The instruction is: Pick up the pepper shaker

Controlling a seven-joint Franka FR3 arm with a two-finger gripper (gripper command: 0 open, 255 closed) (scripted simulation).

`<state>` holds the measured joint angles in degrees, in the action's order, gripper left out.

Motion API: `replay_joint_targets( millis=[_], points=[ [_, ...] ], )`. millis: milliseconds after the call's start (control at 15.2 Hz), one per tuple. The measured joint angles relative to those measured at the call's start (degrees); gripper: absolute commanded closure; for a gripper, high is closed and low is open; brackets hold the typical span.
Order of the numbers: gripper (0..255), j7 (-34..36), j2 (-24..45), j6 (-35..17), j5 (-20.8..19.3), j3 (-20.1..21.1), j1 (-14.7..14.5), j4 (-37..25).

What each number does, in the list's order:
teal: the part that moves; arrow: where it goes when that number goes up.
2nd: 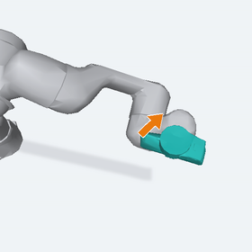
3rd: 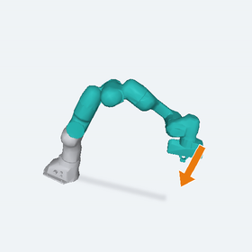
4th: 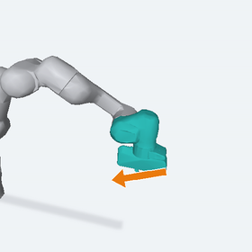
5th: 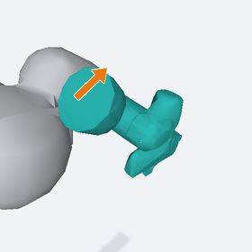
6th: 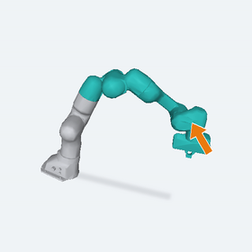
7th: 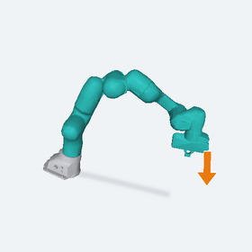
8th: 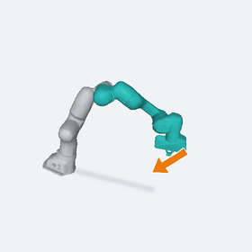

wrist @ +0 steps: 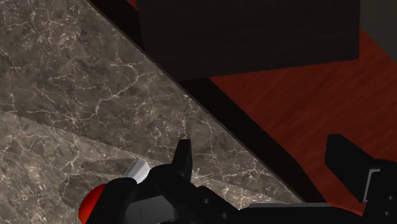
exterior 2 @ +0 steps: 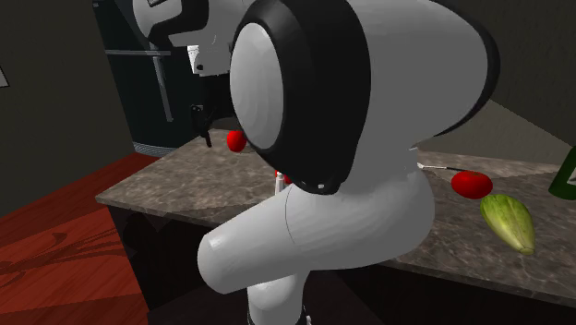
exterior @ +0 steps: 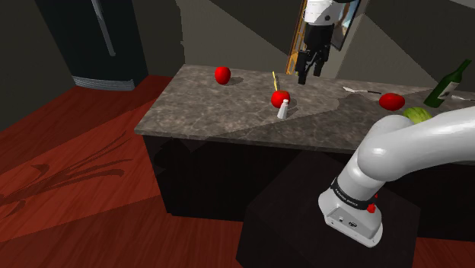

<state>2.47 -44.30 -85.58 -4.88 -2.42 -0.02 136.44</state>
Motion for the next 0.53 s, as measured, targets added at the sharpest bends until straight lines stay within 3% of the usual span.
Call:
replay_joint_targets(
  millis=[132, 528],
  points=[
    [0, -0.2, 0.3, -0.9, -0.3, -0.3, 0.2, 0.5],
    [0, -2.4, 5.6, -10.8, -3.6, -4.5, 2.3, 3.6]
  ],
)
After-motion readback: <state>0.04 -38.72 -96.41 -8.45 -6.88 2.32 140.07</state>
